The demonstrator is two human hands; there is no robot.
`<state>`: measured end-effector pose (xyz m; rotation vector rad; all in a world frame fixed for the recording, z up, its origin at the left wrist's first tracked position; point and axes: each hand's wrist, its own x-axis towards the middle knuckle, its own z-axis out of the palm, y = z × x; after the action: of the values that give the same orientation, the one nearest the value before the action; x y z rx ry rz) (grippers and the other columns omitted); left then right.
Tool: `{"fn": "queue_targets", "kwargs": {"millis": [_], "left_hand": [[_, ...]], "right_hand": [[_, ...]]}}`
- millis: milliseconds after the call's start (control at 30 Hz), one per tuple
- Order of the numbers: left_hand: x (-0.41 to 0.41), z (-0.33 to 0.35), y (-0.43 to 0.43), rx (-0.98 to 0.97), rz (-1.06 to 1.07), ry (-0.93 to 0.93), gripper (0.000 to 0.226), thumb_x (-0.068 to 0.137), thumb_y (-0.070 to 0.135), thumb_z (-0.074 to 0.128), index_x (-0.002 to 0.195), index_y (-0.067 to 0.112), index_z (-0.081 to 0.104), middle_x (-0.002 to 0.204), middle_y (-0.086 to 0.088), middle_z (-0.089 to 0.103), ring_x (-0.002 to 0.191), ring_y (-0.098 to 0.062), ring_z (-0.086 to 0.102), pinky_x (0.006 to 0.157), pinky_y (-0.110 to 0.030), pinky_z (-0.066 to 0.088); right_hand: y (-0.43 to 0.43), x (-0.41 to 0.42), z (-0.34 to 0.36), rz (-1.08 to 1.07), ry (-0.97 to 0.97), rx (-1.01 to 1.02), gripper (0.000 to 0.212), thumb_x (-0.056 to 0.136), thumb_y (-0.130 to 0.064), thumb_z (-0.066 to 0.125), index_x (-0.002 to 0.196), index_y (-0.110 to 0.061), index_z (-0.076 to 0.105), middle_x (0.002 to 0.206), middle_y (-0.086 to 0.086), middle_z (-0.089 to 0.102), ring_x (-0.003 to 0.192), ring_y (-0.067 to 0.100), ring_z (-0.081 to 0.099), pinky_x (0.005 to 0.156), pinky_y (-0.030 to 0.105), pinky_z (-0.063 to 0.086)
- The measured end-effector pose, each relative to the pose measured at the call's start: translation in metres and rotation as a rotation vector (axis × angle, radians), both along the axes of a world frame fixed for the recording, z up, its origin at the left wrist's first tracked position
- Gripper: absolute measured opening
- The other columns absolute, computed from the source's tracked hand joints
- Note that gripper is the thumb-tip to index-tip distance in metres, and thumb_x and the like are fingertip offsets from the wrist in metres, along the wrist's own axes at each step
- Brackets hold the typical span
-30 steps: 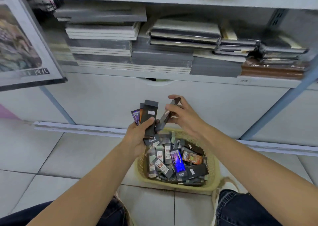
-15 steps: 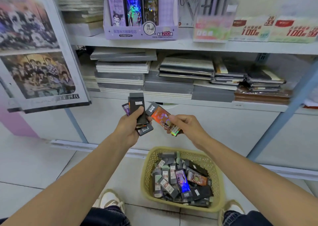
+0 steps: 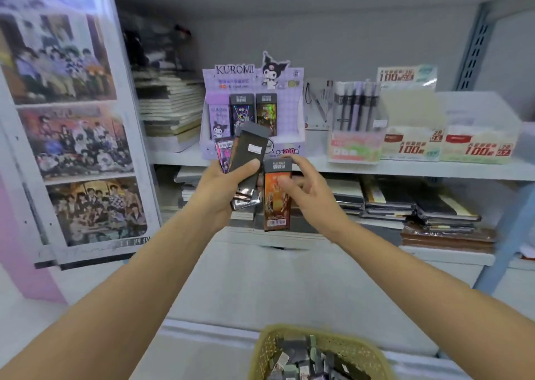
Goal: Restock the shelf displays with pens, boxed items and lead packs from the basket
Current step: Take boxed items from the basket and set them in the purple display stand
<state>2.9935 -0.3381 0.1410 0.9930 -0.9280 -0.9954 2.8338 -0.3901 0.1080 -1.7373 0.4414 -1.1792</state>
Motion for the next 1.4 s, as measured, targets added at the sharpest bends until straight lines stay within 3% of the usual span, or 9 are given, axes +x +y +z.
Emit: {"fn": "queue_targets", "kwargs": {"millis": [133, 233, 400, 467, 600, 867, 1033, 1267, 1400], "left_hand": [[0.01, 0.029, -0.016, -0.085, 0.049, -0.042, 0.044, 0.086, 0.015, 0.072, 0.126, 0.005, 0.057, 0.102, -0.01, 0.073, 0.078, -0.018, 0.07, 0.077, -0.039, 0.059], [0.016, 0.038, -0.03, -0.136, 0.087, -0.035, 0.042, 0.086, 0.013, 0.072, 0.125, 0.006, 0.059, 0.097, -0.006, 0.072, 0.079, -0.019, 0.067, 0.085, -0.041, 0.055], [0.025, 0.043, -0.056, -0.142, 0.18, 0.004, 0.04, 0.086, 0.01, 0.072, 0.123, 0.003, 0.06, 0.107, -0.014, 0.071, 0.082, -0.022, 0.066, 0.091, -0.047, 0.054], [0.031, 0.041, -0.064, -0.14, 0.205, 0.018, 0.038, 0.086, 0.01, 0.071, 0.122, 0.003, 0.061, 0.109, -0.017, 0.071, 0.081, -0.023, 0.065, 0.088, -0.046, 0.054], [0.039, 0.031, -0.071, -0.116, 0.202, 0.038, 0.036, 0.087, 0.009, 0.07, 0.12, 0.001, 0.061, 0.097, -0.016, 0.069, 0.076, -0.023, 0.065, 0.073, -0.035, 0.057], [0.045, 0.028, -0.07, -0.091, 0.145, -0.023, 0.032, 0.086, 0.009, 0.07, 0.117, 0.002, 0.062, 0.087, -0.013, 0.07, 0.065, -0.019, 0.069, 0.058, -0.029, 0.057], [0.045, 0.028, -0.068, -0.069, 0.159, -0.056, 0.031, 0.085, 0.009, 0.071, 0.115, 0.006, 0.062, 0.092, -0.011, 0.073, 0.069, -0.019, 0.071, 0.055, -0.029, 0.057], [0.049, 0.029, -0.066, -0.039, 0.136, -0.084, 0.032, 0.082, 0.011, 0.075, 0.112, 0.014, 0.064, 0.1, -0.011, 0.074, 0.09, -0.028, 0.072, 0.076, -0.042, 0.059], [0.051, 0.028, -0.067, -0.055, 0.111, -0.044, 0.024, 0.081, 0.009, 0.076, 0.101, 0.017, 0.065, 0.084, -0.005, 0.074, 0.072, -0.019, 0.07, 0.062, -0.033, 0.057]], "right_hand": [[-0.029, 0.009, 0.067, -0.174, -0.175, -0.066, 0.014, 0.098, -0.016, 0.053, 0.107, -0.027, 0.054, 0.093, -0.009, 0.074, 0.088, 0.007, 0.07, 0.074, 0.024, 0.057], [-0.055, 0.012, 0.114, -0.304, -0.278, -0.118, 0.013, 0.099, -0.01, 0.051, 0.107, -0.019, 0.05, 0.091, -0.004, 0.071, 0.082, 0.005, 0.068, 0.075, 0.024, 0.057], [-0.093, 0.026, 0.13, -0.394, -0.06, -0.158, 0.012, 0.099, -0.007, 0.05, 0.106, -0.016, 0.046, 0.102, 0.002, 0.066, 0.094, 0.011, 0.066, 0.088, 0.035, 0.057], [-0.103, 0.033, 0.124, -0.395, 0.027, -0.169, 0.013, 0.098, -0.005, 0.051, 0.104, -0.017, 0.048, 0.101, -0.002, 0.065, 0.092, 0.009, 0.065, 0.088, 0.036, 0.057], [-0.119, 0.043, 0.112, -0.436, 0.192, -0.286, 0.016, 0.097, -0.007, 0.052, 0.1, -0.022, 0.046, 0.107, 0.006, 0.066, 0.088, 0.009, 0.064, 0.073, 0.019, 0.052], [-0.128, 0.041, 0.13, -0.4, 0.413, -0.325, 0.011, 0.098, -0.011, 0.052, 0.101, -0.021, 0.048, 0.112, 0.008, 0.065, 0.102, 0.024, 0.064, 0.088, 0.042, 0.056], [-0.128, 0.05, 0.129, -0.465, 0.439, -0.39, 0.012, 0.098, -0.012, 0.053, 0.104, -0.021, 0.048, 0.111, 0.009, 0.066, 0.096, 0.021, 0.064, 0.082, 0.029, 0.051], [-0.132, 0.052, 0.128, -0.444, 0.528, -0.443, 0.022, 0.097, -0.013, 0.055, 0.115, -0.025, 0.048, 0.103, 0.02, 0.066, 0.092, 0.033, 0.066, 0.087, 0.047, 0.053], [-0.133, 0.059, 0.116, -0.613, 0.358, -0.531, 0.023, 0.089, -0.015, 0.067, 0.108, -0.022, 0.058, 0.101, -0.002, 0.062, 0.093, 0.017, 0.061, 0.083, 0.036, 0.052]]}}
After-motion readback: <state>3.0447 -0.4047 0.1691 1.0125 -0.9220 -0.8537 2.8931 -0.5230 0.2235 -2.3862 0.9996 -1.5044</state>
